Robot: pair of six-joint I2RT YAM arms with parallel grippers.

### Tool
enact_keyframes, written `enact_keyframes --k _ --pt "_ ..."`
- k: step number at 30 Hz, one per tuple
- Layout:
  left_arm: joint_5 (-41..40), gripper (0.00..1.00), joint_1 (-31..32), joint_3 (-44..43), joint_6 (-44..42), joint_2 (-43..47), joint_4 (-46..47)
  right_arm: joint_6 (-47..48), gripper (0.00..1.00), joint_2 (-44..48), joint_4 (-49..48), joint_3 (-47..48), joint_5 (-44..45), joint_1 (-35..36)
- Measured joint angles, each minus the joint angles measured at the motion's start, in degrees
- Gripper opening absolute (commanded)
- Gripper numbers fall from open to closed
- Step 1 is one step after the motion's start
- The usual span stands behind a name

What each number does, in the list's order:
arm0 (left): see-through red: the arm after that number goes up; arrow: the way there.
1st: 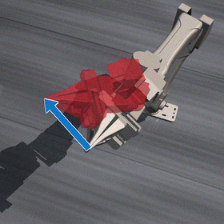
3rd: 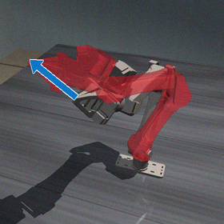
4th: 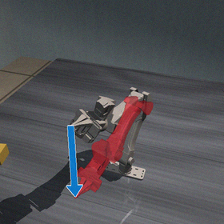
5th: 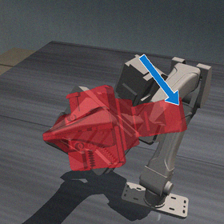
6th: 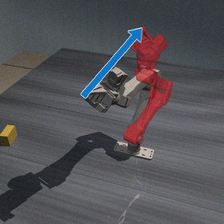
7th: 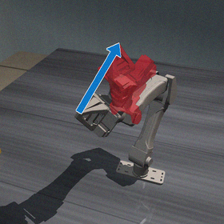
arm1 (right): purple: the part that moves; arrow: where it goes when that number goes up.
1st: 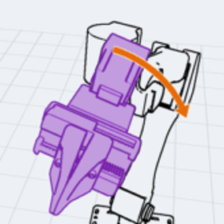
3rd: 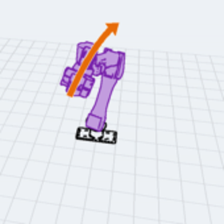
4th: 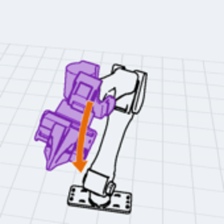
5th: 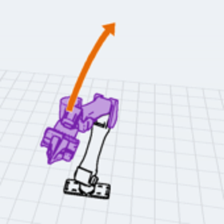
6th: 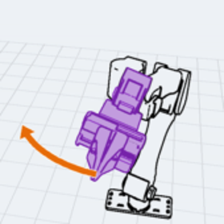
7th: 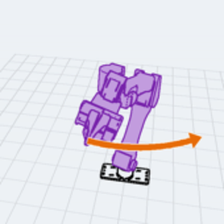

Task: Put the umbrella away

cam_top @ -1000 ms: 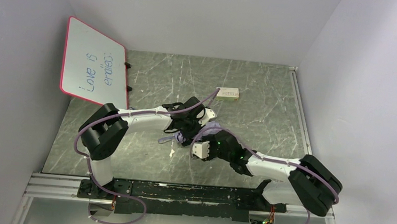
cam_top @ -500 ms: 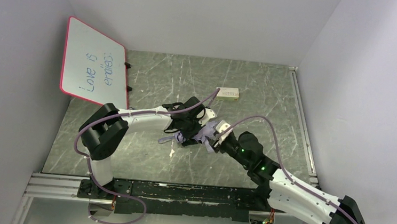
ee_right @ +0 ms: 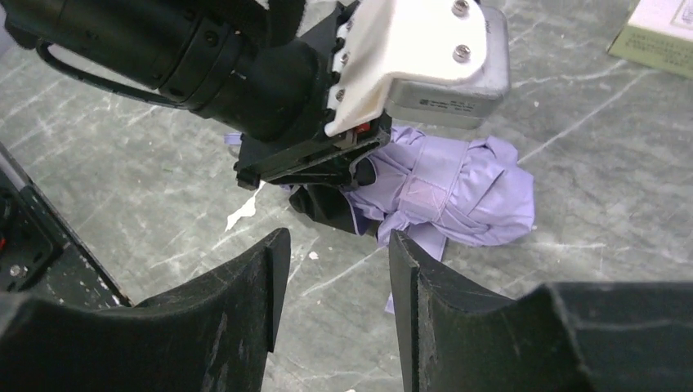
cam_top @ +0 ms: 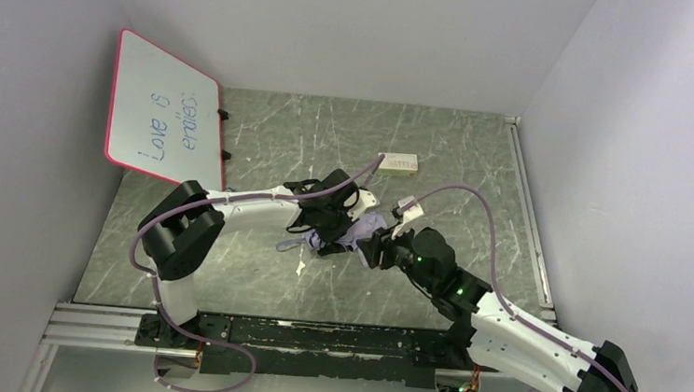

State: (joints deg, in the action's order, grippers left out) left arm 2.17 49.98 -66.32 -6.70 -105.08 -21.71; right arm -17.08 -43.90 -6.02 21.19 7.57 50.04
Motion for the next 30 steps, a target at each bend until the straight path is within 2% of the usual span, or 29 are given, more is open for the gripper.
enact_keyframes --k 2,4,10,13,16,21,30 --pt "0.0 0.05 0.0 0.0 0.0 0.0 -0.1 3.2 0.52 0.1 0.8 0.4 -0.9 0.0" --pt "0.0 0.05 0.0 -0.1 0.0 -0.2 -0.2 10.5 0.52 -0.6 3.1 2.4 -3.9 0.0" --pt "0.0 0.05 0.1 -0.3 -0.2 -0.3 -0.5 40.5 0.54 -5.5 15.7 10.4 -13.6 0.2" --pt "0.0 0.05 0.1 -0.3 -0.2 -0.3 -0.5 54.5 0.54 -5.9 21.8 8.5 -15.8 0.3" --pt "0.0 0.05 0.1 -0.3 -0.2 -0.3 -0.5 63.9 0.54 -5.6 24.4 4.7 -16.1 0.3" --pt "0.0 0.05 0.1 -0.3 -0.2 -0.3 -0.5 72.5 0.54 -5.8 22.9 0.2 -15.7 0.4" --pt "0.0 0.05 0.1 -0.3 -0.2 -0.2 -0.5 80.0 0.53 -13.3 11.3 -3.2 -11.7 2.5"
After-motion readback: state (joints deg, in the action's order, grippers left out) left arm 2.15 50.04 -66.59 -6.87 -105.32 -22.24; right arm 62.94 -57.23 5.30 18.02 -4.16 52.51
